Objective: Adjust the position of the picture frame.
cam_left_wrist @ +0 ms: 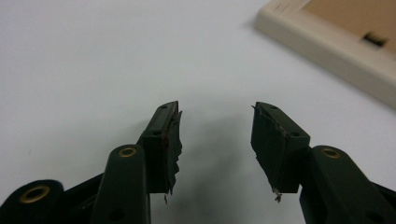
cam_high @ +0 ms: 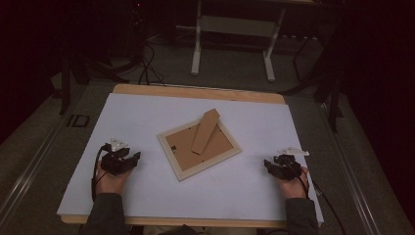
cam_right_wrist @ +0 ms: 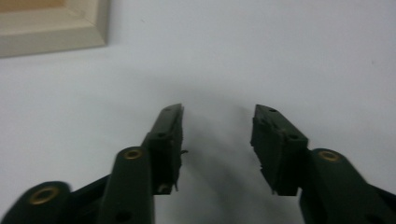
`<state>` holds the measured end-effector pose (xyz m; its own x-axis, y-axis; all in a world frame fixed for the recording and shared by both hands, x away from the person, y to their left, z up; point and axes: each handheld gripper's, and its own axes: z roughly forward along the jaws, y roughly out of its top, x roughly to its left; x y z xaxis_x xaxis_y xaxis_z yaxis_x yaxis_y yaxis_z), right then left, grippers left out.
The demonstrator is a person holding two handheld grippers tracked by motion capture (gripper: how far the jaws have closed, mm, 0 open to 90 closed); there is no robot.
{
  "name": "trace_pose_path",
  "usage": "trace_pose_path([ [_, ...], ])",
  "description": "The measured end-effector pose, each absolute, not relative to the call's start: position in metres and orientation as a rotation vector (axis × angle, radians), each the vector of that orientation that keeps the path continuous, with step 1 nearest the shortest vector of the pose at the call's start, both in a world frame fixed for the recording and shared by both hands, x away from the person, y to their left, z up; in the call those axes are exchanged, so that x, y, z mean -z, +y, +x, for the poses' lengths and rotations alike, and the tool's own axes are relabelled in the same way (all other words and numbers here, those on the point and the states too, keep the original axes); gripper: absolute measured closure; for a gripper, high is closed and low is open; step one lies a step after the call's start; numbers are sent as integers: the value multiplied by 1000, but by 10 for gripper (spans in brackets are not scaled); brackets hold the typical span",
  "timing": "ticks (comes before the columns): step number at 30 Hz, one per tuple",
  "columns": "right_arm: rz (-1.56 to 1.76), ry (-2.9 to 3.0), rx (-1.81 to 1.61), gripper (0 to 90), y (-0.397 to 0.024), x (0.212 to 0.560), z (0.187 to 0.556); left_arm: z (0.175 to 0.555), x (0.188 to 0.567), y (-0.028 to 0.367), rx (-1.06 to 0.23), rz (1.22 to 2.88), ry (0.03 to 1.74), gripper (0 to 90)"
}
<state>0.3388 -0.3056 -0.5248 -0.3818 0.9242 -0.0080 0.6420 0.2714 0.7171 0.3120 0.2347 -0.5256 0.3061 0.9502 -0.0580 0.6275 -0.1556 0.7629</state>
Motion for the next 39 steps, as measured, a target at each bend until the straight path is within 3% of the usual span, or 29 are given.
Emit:
trace_pose_path([
  [11,1363,2142,-951,563,-293,517,334,307,509,231,-538,1871,1295,609],
  [18,1320,2160,-1006,611,-284,509,330,309,494,230,-504,1870,1242,700],
  [28,1236,2193,-1026,777,-260,502,332,326,488,225,-458,1887,1194,892],
  [32,1203,2199,-1024,887,-252,502,334,332,487,224,-460,1907,1177,900],
  [39,1183,2216,-1025,899,-245,502,335,349,489,224,-462,1904,1185,900],
])
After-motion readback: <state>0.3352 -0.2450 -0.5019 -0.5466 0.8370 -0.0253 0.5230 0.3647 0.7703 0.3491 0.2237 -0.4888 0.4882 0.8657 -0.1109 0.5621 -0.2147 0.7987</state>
